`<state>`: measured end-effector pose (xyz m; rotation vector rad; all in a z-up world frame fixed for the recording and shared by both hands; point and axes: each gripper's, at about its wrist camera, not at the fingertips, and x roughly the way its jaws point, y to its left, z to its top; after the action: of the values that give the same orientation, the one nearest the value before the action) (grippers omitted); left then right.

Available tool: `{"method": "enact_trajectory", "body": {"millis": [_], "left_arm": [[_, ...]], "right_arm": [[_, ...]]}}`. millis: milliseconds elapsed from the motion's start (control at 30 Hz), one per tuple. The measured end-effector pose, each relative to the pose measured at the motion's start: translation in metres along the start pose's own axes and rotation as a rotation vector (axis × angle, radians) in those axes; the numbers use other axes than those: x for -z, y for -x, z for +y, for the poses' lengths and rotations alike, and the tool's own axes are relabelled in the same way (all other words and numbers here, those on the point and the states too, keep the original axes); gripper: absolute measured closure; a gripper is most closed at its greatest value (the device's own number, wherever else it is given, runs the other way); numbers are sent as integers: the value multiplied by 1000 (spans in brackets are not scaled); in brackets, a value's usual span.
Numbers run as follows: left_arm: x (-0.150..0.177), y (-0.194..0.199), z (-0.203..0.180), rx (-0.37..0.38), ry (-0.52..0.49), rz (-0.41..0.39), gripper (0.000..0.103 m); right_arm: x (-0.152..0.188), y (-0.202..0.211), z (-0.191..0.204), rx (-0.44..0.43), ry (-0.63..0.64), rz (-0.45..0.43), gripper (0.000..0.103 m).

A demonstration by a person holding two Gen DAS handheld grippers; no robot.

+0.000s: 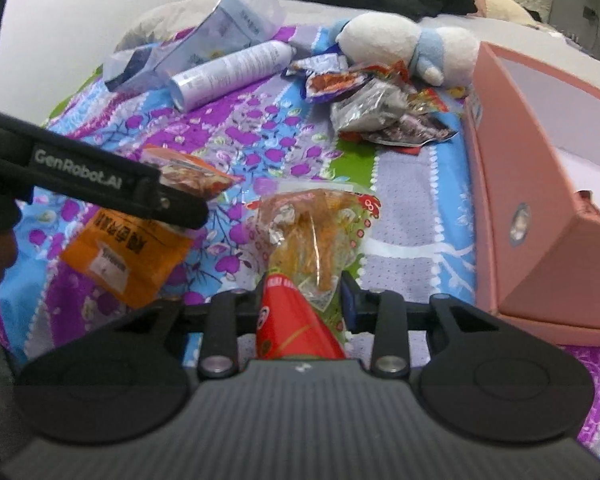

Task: Organize snacks
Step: 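Carry the orange bag and red packet over the pink box with both grippers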

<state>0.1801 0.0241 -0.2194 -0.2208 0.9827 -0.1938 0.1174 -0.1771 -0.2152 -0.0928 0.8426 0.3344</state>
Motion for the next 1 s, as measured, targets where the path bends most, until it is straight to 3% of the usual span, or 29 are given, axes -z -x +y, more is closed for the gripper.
{"method": "enact_trajectory", "body": {"millis": [433,1000], "left_arm": [[-16,66,-18,6,45,-139,22],[-78,140,-49,23,27,-292,22]], "right_arm": [[-38,63,-8,52,-23,-144,67],[-92,129,-19,68,-59,-312,67]]}}
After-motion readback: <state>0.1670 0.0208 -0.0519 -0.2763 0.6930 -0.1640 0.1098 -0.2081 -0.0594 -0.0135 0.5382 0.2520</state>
